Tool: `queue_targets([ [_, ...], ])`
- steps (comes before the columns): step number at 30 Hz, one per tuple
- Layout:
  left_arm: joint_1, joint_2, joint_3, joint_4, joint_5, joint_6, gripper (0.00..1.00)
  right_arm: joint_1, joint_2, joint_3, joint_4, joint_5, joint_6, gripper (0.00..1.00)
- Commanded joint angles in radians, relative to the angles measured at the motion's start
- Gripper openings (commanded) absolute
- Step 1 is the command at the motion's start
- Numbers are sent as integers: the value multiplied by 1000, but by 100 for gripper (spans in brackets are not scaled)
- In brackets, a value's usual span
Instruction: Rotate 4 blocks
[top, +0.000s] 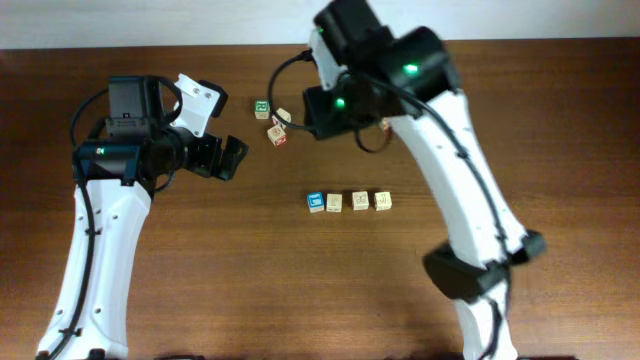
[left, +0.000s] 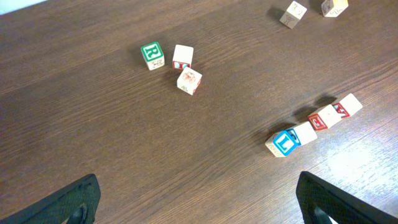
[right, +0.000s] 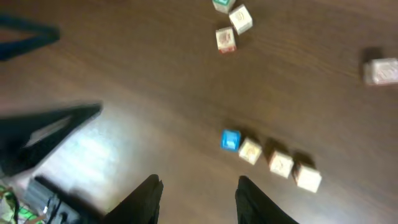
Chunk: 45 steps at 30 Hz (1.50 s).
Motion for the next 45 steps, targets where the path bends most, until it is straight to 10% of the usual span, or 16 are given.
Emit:
queue_targets([
  [1, 5, 3, 22, 2, 14, -10, 99, 9, -194, -234, -8, 78, -10, 40],
  [10, 5, 3, 22, 2, 14, -10, 99, -104, -570, -974, 224, 256, 149, 40],
  [20, 5, 3, 22, 2, 14, -10, 99, -480, -612, -1499, 673, -76, -16, 39],
  [35, 5, 11, 21, -4, 187, -13, 99, -534, -497, -1569, 853, -80, -34, 39],
  [45, -37, 225, 20, -13, 188, -302, 95, -534, -396, -1569, 900, -165, -34, 39],
])
